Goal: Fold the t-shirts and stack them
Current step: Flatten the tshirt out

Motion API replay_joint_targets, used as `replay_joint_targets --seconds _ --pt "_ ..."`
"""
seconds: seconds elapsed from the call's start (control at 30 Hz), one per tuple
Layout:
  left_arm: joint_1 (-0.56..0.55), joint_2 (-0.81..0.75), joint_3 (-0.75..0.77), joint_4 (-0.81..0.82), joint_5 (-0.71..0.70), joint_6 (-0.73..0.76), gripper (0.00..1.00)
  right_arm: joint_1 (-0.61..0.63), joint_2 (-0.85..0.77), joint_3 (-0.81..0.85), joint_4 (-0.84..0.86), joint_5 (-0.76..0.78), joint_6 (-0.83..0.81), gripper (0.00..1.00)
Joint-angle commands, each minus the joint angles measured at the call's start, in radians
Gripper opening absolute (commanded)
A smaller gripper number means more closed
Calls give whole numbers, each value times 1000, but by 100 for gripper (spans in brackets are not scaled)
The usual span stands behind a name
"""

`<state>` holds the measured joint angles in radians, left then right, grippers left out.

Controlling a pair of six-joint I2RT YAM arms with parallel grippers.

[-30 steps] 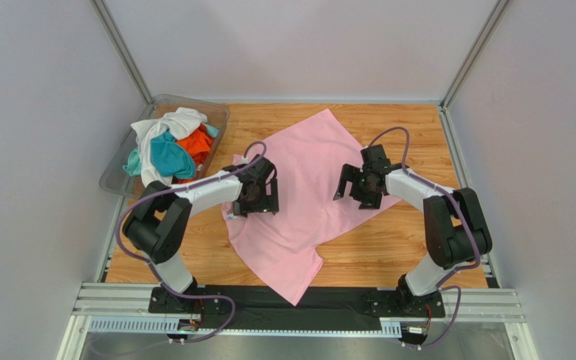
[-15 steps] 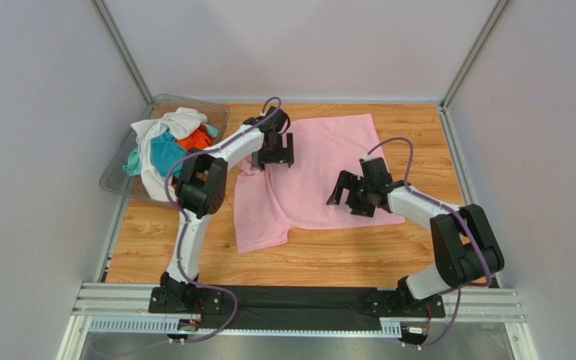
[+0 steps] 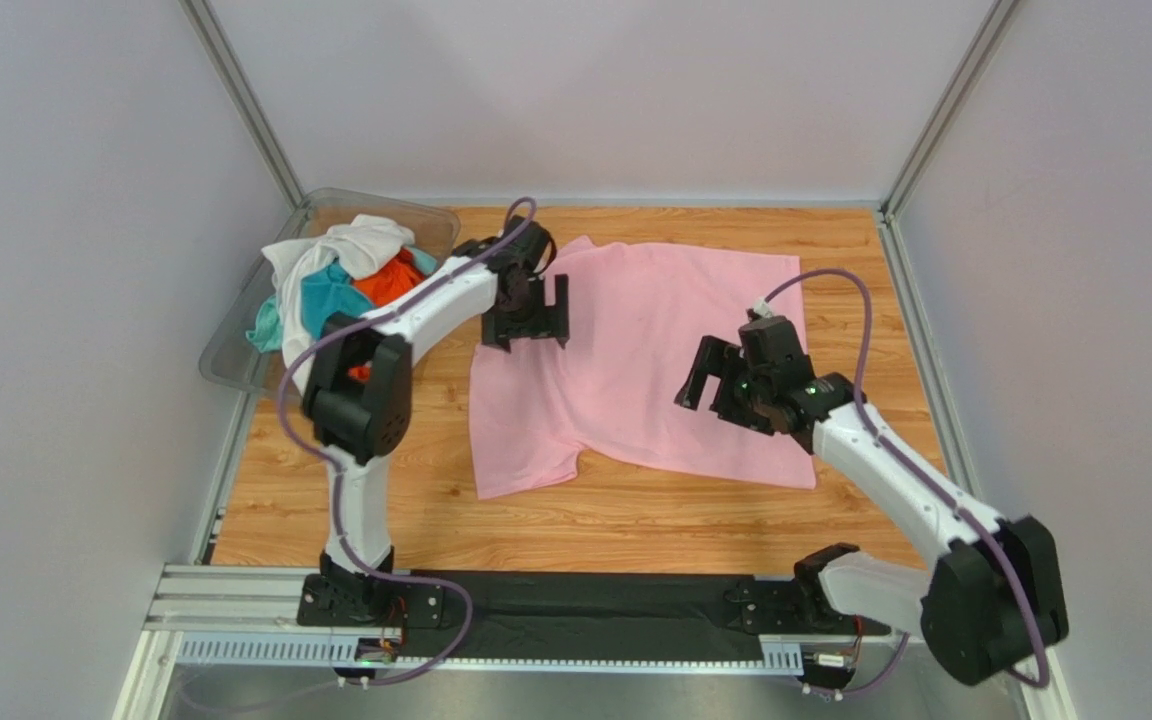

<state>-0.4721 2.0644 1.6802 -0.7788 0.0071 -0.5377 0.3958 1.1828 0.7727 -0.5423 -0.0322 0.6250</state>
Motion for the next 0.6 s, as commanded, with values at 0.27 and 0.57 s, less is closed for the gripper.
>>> replay_joint_targets --seconds 0.27,0.57 --pt "-13 -783 -818 104 51 -211 100 -51 -380 -105 -225 296 108 100" --pt "-57 -854 -1016 144 97 -288 84 -61 -330 -76 -291 275 94 100"
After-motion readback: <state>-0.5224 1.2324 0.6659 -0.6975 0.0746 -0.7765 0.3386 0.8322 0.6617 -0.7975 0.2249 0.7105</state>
